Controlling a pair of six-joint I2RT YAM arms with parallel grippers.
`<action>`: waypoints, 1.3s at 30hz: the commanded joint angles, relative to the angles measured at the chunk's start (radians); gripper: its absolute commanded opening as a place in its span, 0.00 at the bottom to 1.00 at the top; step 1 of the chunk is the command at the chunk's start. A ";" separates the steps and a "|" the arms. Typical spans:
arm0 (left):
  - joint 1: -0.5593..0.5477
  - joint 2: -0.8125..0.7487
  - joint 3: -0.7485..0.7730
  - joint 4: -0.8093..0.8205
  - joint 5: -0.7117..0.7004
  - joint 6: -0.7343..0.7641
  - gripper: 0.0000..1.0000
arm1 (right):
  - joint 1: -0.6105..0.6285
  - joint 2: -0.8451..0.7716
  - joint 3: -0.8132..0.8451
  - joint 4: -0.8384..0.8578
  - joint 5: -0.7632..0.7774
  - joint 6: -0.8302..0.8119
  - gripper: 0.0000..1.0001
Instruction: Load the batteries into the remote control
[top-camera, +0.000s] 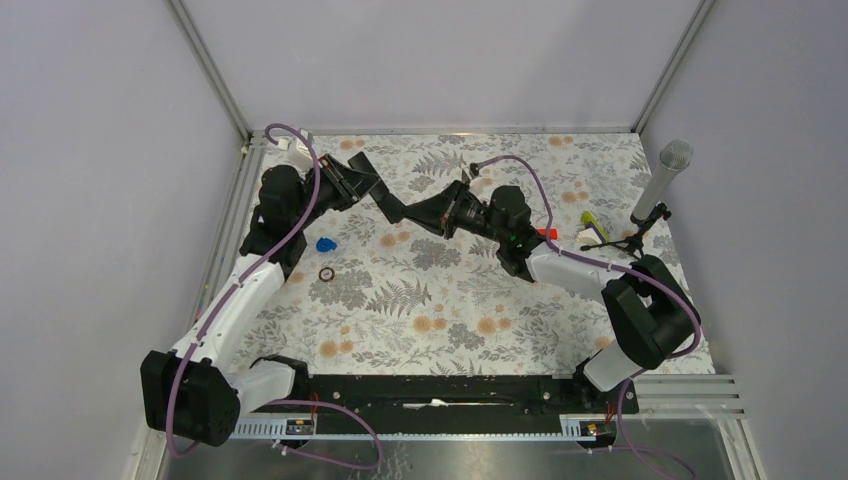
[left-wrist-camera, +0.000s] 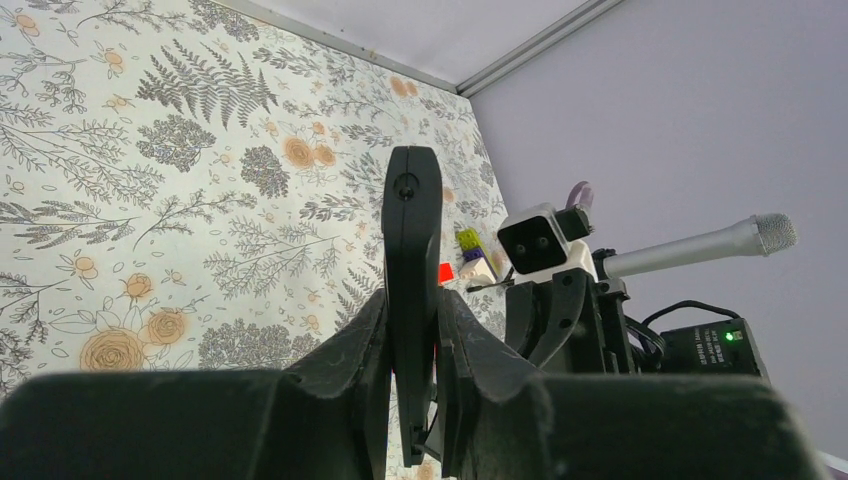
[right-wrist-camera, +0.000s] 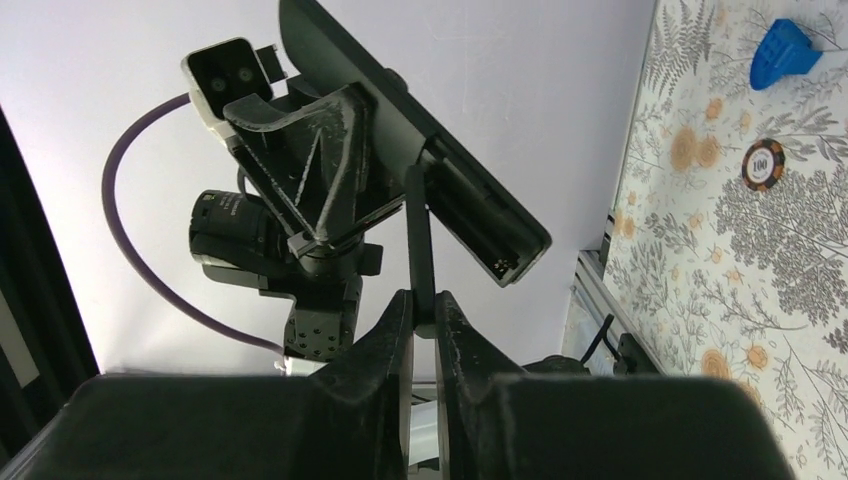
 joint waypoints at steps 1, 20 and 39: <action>0.002 -0.006 0.033 0.030 -0.020 0.029 0.00 | -0.002 -0.028 -0.016 0.142 0.014 -0.018 0.09; 0.005 -0.092 -0.047 -0.133 -0.221 0.146 0.00 | -0.001 -0.178 -0.099 -0.329 0.284 -0.362 0.00; 0.005 -0.175 -0.061 -0.100 -0.091 0.146 0.00 | -0.003 -0.132 -0.319 -0.593 0.377 -0.551 0.13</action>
